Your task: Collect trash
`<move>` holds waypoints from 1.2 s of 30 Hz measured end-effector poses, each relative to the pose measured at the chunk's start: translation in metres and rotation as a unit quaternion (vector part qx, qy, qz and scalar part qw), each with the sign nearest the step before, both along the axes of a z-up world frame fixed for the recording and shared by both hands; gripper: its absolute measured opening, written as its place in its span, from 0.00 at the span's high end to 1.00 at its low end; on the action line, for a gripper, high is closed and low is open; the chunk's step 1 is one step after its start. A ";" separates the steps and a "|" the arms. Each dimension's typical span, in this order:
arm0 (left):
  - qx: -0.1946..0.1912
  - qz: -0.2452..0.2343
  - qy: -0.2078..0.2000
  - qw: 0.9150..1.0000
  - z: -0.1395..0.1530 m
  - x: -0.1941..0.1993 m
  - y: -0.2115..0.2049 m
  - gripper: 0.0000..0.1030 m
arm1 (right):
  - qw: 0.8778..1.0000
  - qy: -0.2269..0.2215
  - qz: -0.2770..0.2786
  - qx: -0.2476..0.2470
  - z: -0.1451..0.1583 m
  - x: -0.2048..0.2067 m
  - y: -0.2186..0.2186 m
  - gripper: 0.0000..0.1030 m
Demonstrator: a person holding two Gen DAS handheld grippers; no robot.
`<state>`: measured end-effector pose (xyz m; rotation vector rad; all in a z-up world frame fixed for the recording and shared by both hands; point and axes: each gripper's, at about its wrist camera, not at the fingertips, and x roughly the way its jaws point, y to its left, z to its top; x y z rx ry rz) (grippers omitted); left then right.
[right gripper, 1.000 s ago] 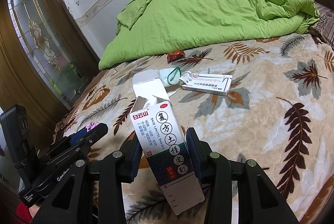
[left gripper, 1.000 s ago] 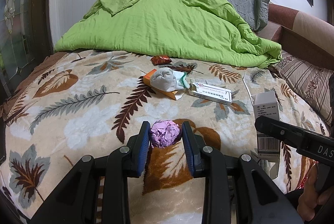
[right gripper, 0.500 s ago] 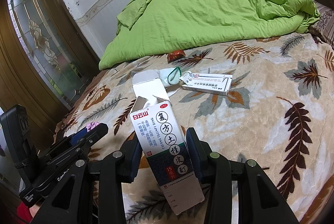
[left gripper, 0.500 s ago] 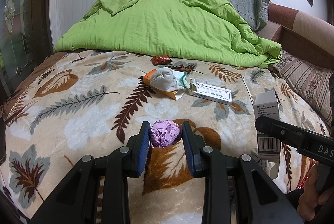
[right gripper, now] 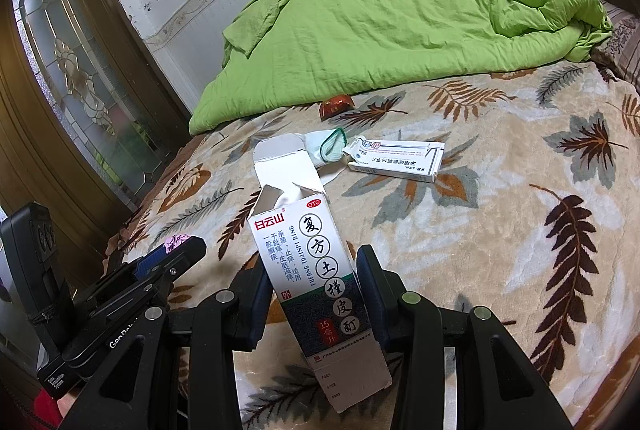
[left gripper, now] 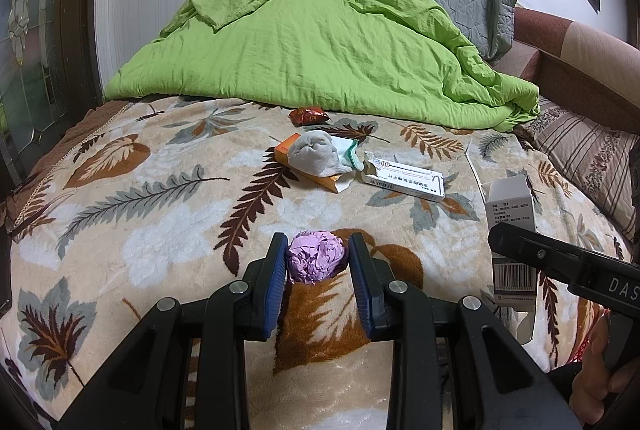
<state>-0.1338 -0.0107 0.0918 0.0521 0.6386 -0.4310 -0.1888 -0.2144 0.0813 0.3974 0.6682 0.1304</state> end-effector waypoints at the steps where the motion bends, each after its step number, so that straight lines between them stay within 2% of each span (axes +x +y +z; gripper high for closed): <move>1: 0.000 0.000 0.000 1.000 0.000 0.000 0.000 0.71 | 1.000 0.000 0.000 0.000 0.000 0.000 0.000 0.57; 36: 0.002 -0.003 -0.005 1.000 0.001 -0.001 -0.004 0.71 | 1.000 0.000 -0.004 0.009 -0.003 -0.002 -0.002 0.57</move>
